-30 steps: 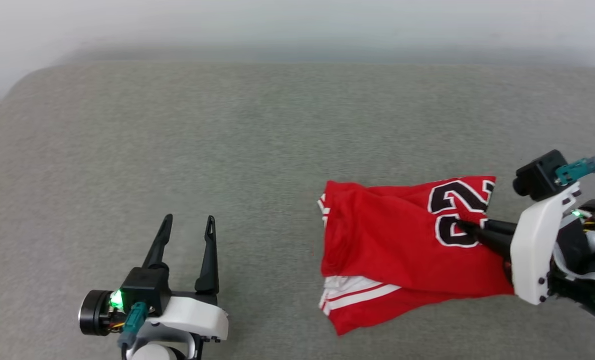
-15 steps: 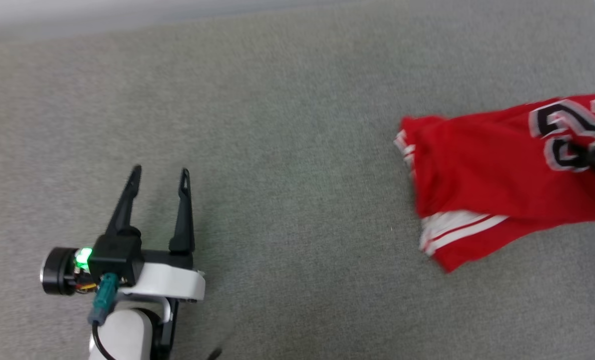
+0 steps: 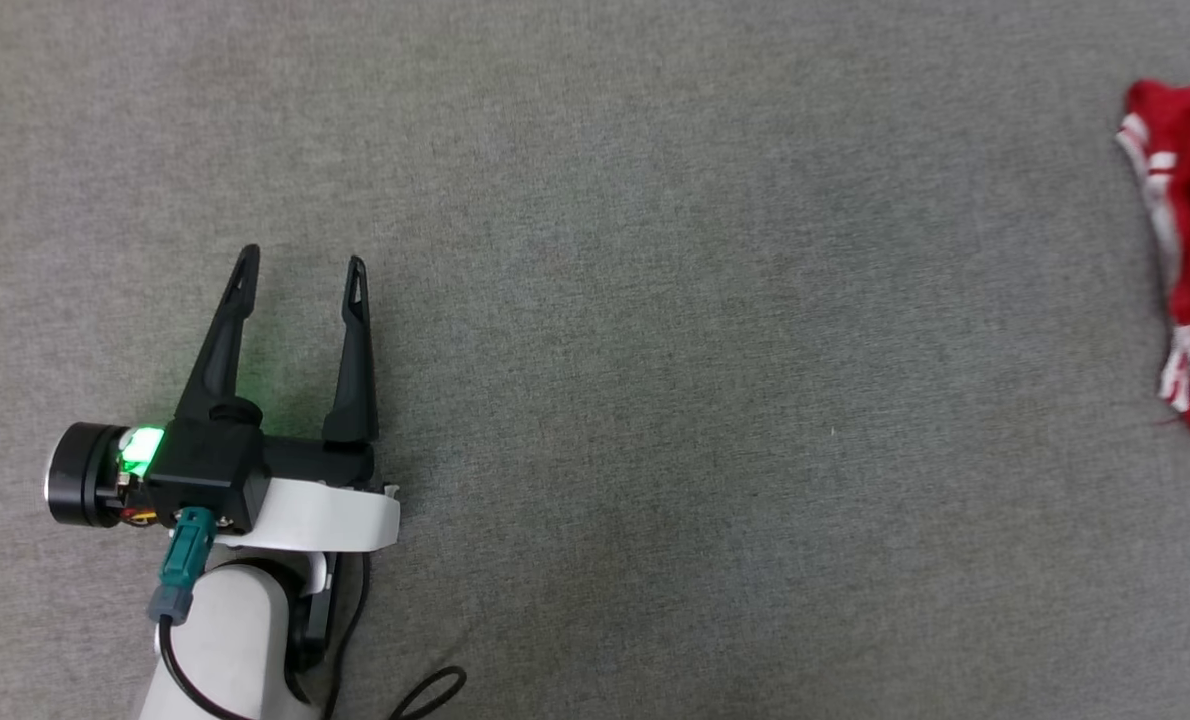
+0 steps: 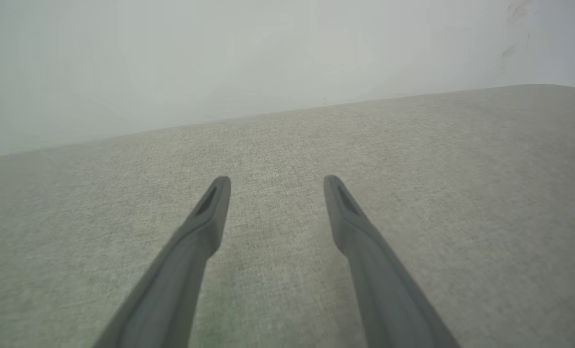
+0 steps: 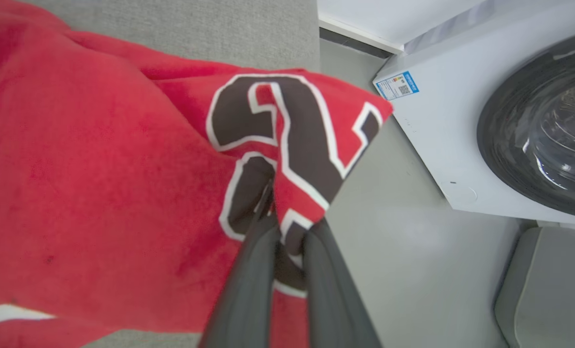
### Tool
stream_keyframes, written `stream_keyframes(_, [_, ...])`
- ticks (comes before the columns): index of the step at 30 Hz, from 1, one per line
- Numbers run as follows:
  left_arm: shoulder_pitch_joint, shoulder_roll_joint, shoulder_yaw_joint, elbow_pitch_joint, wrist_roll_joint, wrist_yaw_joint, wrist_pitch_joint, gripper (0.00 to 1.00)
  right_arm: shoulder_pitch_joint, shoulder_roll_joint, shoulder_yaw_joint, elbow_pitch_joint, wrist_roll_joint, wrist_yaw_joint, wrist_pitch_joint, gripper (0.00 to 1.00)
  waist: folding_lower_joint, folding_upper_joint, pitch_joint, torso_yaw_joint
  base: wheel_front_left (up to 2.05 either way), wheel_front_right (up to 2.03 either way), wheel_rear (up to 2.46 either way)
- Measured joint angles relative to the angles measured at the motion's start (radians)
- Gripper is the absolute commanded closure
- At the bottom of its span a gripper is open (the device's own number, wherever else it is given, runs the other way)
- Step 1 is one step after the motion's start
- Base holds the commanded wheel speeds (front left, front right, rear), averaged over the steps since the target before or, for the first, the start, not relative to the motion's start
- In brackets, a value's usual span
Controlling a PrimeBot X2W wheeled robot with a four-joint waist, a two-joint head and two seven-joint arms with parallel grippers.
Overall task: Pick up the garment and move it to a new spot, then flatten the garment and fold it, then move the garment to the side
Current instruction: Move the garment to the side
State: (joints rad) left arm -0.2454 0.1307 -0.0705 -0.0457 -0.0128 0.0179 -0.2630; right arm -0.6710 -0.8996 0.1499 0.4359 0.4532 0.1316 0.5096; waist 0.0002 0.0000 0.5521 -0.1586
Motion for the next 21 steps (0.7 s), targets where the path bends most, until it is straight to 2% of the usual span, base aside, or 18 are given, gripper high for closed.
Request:
stream_keyframes(7, [-0.023, 0.009, -0.008, -0.016, 0.004, 0.000, 0.000, 0.00, -0.032, 0.032, -0.114, 0.111, -0.097, 0.000, -0.047, 1.00, 0.0000, 0.0000, 0.045, 0.017, 0.00, 0.00, 0.00])
stream_keyframes(12, [-0.026, 0.010, -0.012, -0.013, 0.005, 0.004, 0.000, 0.00, -0.050, 0.089, -0.164, 0.149, -0.140, 0.000, -0.079, 1.00, 0.0000, 0.0000, 0.033, 0.021, 0.00, 0.00, 0.00])
stream_keyframes(13, [-0.026, 0.010, -0.012, -0.010, 0.004, 0.006, 0.000, 0.00, -0.050, 0.100, -0.171, 0.153, -0.150, 0.000, -0.083, 0.34, 0.0000, 0.0000, 0.027, 0.021, 0.00, 0.00, 0.00])
stream_keyframes(14, [-0.025, 0.009, -0.013, -0.006, 0.004, 0.008, 0.000, 0.00, -0.050, 0.111, -0.179, 0.156, -0.165, 0.000, -0.091, 0.00, 0.0000, 0.0000, 0.019, 0.021, 0.00, 0.00, 0.00])
stream_keyframes(18, [-0.006, 0.005, -0.015, 0.009, -0.001, 0.010, 0.000, 0.00, -0.049, 0.132, -0.208, 0.160, -0.204, 0.000, -0.117, 0.00, -0.0001, 0.0000, -0.019, 0.022, 0.00, 0.00, 0.00])
stream_keyframes(21, [0.008, -0.005, -0.018, 0.017, -0.010, 0.013, 0.000, 0.00, -0.043, 0.133, -0.234, 0.145, -0.253, 0.000, -0.179, 0.00, -0.0001, 0.0000, -0.060, 0.026, 0.00, 0.00, 0.00])
